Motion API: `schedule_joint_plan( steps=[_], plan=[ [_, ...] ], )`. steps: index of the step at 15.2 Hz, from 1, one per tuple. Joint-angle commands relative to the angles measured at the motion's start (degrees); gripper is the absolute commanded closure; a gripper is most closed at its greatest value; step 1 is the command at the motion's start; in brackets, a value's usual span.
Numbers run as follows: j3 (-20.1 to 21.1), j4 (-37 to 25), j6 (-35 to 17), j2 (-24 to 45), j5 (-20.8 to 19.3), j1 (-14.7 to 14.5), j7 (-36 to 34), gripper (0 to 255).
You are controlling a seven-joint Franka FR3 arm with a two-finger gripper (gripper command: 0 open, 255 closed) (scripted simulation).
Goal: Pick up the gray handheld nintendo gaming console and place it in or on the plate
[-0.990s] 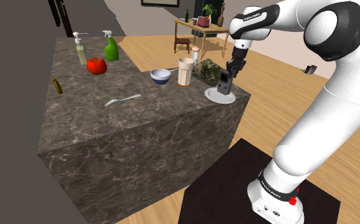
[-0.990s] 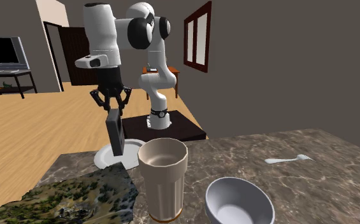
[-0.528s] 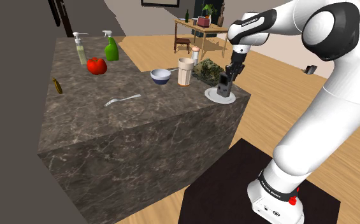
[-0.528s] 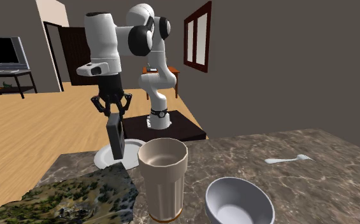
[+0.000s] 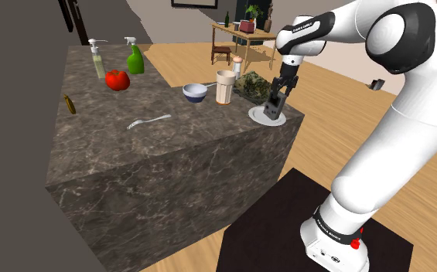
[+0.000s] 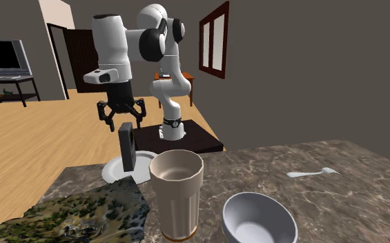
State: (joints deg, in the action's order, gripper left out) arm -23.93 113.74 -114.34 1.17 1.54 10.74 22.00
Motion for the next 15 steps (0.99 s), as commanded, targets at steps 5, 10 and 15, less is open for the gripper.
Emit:
schedule_joint_plan(
  steps=[5, 10, 15],
  plan=[
    [0.0, -2.8, 3.7, -1.0, -0.5, 0.0, -0.3, 0],
    [0.0, -5.6, 7.0, -1.5, -0.7, 0.0, -0.5, 0],
    [0.0, -5.6, 7.0, -1.5, -0.7, 0.0, -0.5, 0]
  ],
)
